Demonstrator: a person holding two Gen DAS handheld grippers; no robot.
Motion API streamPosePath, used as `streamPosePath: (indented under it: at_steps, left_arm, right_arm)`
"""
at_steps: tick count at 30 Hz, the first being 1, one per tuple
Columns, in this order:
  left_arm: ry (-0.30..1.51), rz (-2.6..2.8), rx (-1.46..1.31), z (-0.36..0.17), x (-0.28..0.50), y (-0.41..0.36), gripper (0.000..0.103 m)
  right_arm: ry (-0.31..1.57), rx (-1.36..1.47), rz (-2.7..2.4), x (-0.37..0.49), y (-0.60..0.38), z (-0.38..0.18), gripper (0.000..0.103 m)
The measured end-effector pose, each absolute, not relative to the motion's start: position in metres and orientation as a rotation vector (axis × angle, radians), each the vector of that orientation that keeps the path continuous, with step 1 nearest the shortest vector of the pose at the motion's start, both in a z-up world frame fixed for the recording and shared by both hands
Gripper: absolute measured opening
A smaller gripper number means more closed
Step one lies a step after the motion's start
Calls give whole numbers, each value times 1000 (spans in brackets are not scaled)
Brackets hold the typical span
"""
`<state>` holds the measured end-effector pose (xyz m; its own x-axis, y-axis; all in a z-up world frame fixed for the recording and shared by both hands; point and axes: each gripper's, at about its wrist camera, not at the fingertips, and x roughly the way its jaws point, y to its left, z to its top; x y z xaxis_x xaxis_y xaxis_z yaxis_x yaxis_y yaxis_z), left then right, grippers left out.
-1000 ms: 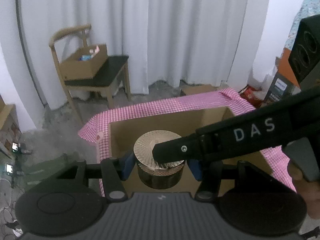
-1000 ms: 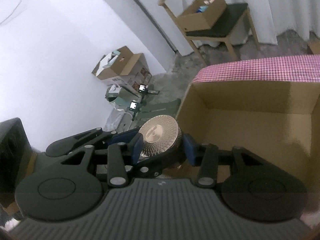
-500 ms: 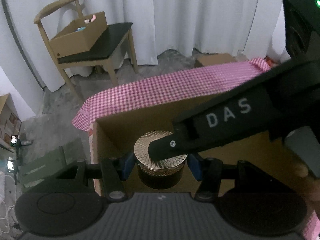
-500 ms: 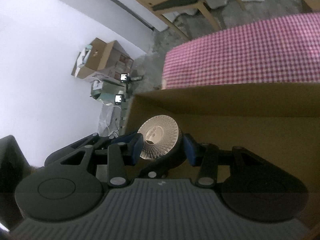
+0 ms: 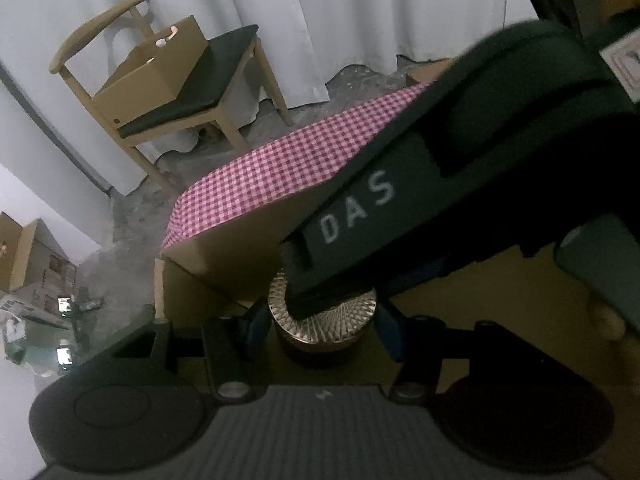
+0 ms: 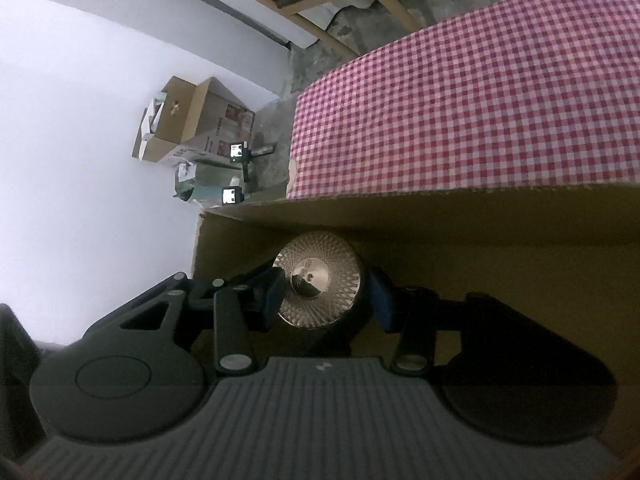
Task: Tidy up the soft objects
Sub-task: 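Carry the gold-lidded jar with the right gripper into the cardboard box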
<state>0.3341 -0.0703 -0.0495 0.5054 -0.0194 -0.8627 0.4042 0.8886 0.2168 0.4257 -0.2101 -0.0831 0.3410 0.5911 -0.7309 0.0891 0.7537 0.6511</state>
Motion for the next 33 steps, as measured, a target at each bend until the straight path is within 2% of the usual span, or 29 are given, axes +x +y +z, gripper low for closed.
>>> streamPosePath:
  at_steps: [10, 33]
  left_arm:
    - [1061, -245, 526, -60, 342, -86, 58]
    - [1114, -243, 566, -68, 349, -93, 61]
  right_arm:
    - [1205, 701, 350, 433, -210, -95, 45]
    - [1188, 733, 332, 434, -214, -103, 46]
